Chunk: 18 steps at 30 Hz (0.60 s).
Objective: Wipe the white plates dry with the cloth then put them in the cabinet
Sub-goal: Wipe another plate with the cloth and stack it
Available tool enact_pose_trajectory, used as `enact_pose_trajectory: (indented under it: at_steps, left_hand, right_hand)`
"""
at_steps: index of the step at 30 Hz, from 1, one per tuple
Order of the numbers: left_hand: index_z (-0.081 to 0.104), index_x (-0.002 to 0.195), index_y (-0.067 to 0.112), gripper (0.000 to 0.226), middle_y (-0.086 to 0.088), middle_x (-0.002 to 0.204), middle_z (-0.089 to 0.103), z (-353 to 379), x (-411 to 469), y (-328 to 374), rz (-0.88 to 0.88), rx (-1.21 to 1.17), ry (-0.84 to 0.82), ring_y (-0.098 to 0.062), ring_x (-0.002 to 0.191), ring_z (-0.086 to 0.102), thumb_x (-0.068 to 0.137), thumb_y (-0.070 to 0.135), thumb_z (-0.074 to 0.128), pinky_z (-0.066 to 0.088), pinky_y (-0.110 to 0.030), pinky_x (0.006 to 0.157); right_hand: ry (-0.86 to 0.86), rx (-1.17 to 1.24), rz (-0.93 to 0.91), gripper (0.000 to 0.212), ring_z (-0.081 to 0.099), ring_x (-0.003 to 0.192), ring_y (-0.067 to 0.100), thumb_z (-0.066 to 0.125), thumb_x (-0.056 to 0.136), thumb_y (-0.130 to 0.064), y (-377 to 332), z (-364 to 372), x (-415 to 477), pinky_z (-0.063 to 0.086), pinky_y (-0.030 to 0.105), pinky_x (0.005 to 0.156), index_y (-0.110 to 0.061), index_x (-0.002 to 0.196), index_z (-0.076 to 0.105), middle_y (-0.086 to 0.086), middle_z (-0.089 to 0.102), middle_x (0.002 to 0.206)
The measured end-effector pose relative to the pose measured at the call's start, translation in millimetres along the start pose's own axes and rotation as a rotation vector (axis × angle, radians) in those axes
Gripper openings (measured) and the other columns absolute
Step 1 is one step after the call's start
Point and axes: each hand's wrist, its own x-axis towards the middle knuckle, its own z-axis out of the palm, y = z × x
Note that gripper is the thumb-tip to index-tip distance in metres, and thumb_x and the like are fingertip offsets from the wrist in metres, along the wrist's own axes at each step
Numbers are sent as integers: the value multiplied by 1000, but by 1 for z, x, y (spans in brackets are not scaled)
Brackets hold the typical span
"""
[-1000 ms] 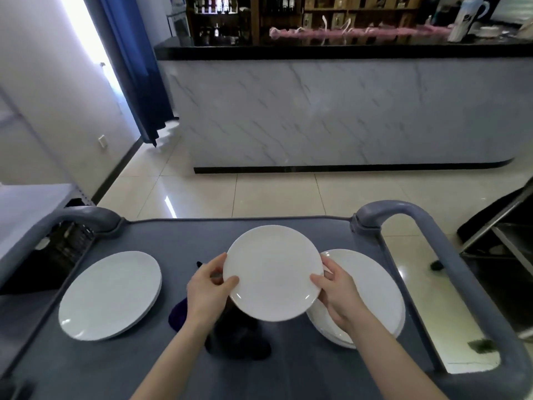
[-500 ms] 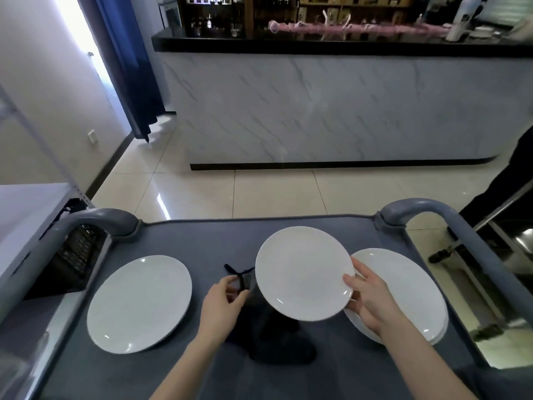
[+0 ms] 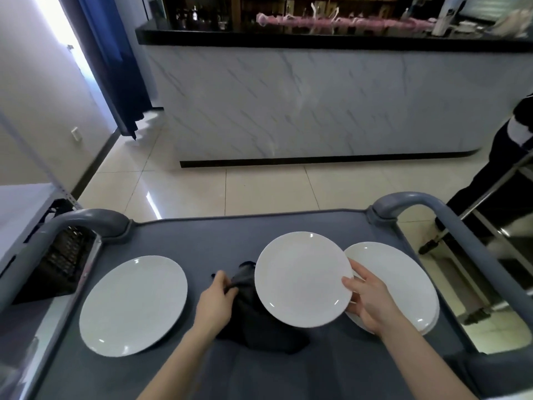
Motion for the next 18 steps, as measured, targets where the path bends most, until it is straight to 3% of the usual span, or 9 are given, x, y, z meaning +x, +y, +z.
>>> enact_pose_trajectory:
  at_steps: [4, 7, 10, 12, 13, 15, 16, 18]
  left_hand:
    - [42, 90, 25, 17, 1, 86, 62, -39, -6, 25, 25, -258, 173, -25, 80, 58, 97, 21, 56, 48, -34, 62]
    - [47, 90, 32, 21, 10, 78, 65, -60, -19, 56, 194, -281, 218, -13, 74, 61, 89, 20, 64, 47, -22, 56]
    - [49, 94, 39, 28, 20, 85, 65, -58, -31, 89, 412, -182, 75, -2, 77, 62, 84, 23, 69, 49, -18, 69]
    - [48, 112, 47, 35, 22, 98, 64, -45, -33, 106, 531, 31, -20, -1, 100, 56, 83, 40, 66, 45, -22, 92]
    - [45, 125, 48, 42, 21, 106, 64, -37, -31, 110, 607, 182, -50, -3, 115, 47, 86, 45, 60, 33, -24, 107]
    - [37, 143, 40, 50, 20, 121, 65, -20, -28, 113, 707, 327, -133, 0, 132, 32, 95, 35, 49, 11, -26, 118]
    - [38, 145, 36, 51, 19, 127, 63, -15, -28, 111, 704, 316, -143, -1, 133, 33, 96, 24, 47, 12, -26, 118]
    - [48, 141, 29, 52, 13, 133, 60, -5, -29, 99, 679, 311, -1, -11, 133, 43, 92, 10, 51, 23, -25, 115]
  right_hand:
    - [-71, -33, -28, 41, 73, 78, 21, 49, 95, 4, -4, 4, 1, 54, 35, 65, -26, 118, 65, 4, 77, 95]
    - [-100, -54, -58, 42, 72, 83, 22, 50, 95, 4, -5, 12, 3, 55, 36, 64, -28, 115, 67, 5, 77, 97]
    - [-127, -39, -95, 43, 70, 88, 24, 49, 94, 6, -6, 23, 3, 56, 37, 61, -29, 113, 69, 4, 75, 101]
    - [-147, -42, -124, 44, 72, 85, 18, 48, 95, 5, -8, 29, 1, 57, 36, 60, -29, 112, 70, 0, 76, 100]
    - [-157, -39, -133, 45, 72, 86, 18, 47, 96, 6, -9, 31, 1, 58, 37, 62, -29, 113, 69, 0, 76, 101]
    - [-170, -32, -138, 47, 72, 88, 19, 46, 96, 7, -11, 34, 0, 60, 39, 65, -29, 115, 69, 2, 76, 102]
    - [-168, -24, -137, 47, 72, 85, 18, 45, 96, 7, -12, 33, -1, 59, 37, 63, -30, 114, 69, 2, 76, 100]
    - [-154, 3, -131, 48, 72, 76, 14, 46, 95, 9, -12, 32, -2, 56, 31, 57, -29, 113, 69, 2, 77, 94]
